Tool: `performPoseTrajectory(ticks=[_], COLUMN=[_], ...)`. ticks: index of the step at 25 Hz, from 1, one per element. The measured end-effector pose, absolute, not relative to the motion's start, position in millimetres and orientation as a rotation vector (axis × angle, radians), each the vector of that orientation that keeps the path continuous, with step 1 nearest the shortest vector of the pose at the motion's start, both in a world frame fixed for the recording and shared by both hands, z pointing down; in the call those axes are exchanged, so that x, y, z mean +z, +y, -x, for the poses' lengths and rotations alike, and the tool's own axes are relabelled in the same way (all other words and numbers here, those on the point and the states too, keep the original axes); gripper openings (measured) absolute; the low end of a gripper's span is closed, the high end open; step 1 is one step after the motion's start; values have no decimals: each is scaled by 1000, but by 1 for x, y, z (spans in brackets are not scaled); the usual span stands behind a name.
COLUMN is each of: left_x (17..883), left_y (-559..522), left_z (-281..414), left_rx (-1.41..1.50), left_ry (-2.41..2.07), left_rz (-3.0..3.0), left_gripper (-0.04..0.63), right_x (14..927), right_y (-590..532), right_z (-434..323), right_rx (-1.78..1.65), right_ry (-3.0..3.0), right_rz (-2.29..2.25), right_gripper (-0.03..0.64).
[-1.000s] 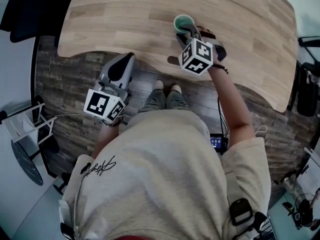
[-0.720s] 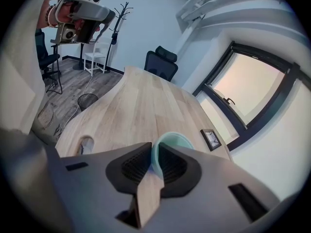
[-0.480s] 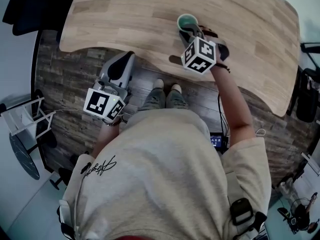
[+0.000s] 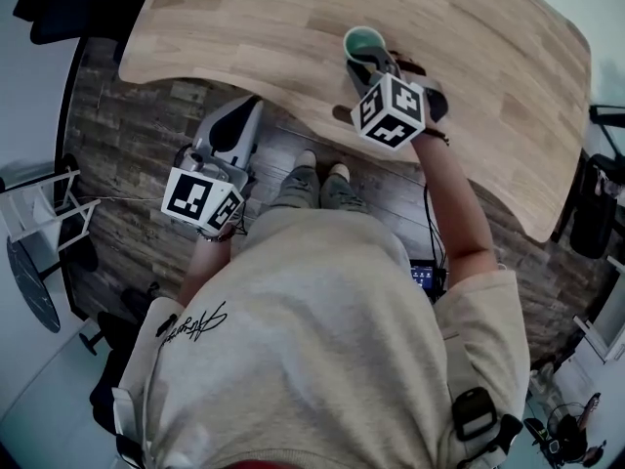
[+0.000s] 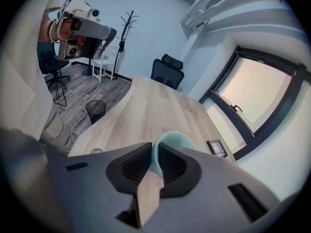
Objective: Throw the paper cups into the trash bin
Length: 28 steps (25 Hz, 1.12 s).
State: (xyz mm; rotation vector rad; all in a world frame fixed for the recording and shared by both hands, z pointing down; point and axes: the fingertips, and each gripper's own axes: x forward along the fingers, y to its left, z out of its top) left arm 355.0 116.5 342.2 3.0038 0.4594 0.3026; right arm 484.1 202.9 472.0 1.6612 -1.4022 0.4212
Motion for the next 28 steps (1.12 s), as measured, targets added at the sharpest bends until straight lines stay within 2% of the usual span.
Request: performPoseTrajectory(ticks=[28], left_x=[342], left_y=[62], left_z=[-260], left_rx=[273], left_ry=[-130], left_rz=[-3031], left_gripper=[3], right_x=[440], right_y=[107], right_z=[-382], right_rx=[181], right_ry=[-1702], right_rz=[-1362], right_gripper=[46])
